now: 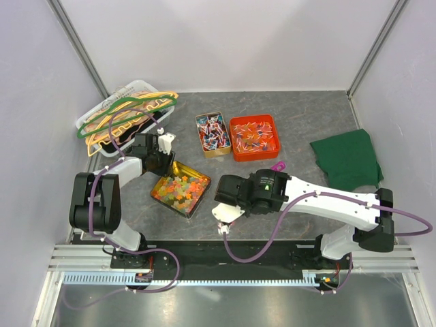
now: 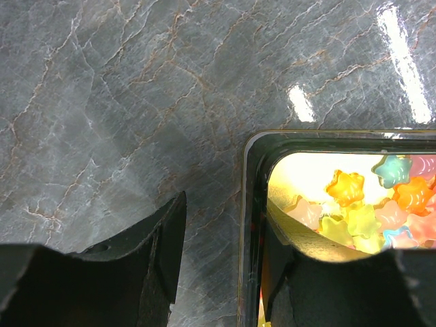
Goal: Pack the candies
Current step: Place the fake candies in the packing bottle.
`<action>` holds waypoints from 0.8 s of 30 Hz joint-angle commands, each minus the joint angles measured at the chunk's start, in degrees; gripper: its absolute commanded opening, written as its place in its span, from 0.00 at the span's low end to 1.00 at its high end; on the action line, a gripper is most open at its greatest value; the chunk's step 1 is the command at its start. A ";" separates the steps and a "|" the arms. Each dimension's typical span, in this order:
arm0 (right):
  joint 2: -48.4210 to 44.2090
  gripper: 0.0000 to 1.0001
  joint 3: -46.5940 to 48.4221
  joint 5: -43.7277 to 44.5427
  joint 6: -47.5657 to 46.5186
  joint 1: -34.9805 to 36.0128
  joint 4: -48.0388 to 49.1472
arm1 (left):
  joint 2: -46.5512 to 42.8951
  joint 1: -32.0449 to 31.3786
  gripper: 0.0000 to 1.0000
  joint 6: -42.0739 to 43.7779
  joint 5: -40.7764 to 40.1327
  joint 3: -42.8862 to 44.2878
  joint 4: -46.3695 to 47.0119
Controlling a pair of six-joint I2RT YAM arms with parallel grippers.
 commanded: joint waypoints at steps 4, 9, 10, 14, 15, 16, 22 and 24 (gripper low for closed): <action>0.57 0.00 1.52 2.67 0.08 3.17 -3.43 | 0.62 0.52 0.51 -1.41 -0.36 2.19 0.35; 1.71 0.00 1.08 4.69 0.61 5.10 -3.78 | 0.53 0.52 0.51 -1.41 -0.45 2.10 0.26; 1.97 0.00 0.91 5.73 0.61 5.19 -3.69 | 0.53 0.60 0.51 -1.49 -0.45 2.10 0.35; 2.76 0.00 -0.24 8.64 0.70 6.07 -3.52 | 0.62 0.61 0.51 -1.41 -0.36 2.10 0.26; 2.85 0.00 -0.24 8.99 0.78 6.25 -3.34 | 0.62 0.61 0.51 -1.41 -0.36 2.19 0.26; 3.29 0.00 -0.33 10.21 0.70 6.42 -3.43 | 0.53 0.61 0.51 -1.41 -0.45 2.10 0.26; 4.52 0.00 -0.77 13.21 0.69 8.09 -3.69 | 0.53 0.69 0.51 -1.41 -0.28 2.10 0.26; 4.87 0.00 -0.94 13.74 1.05 9.23 -4.39 | 0.53 0.69 0.51 -1.32 -0.28 2.10 0.26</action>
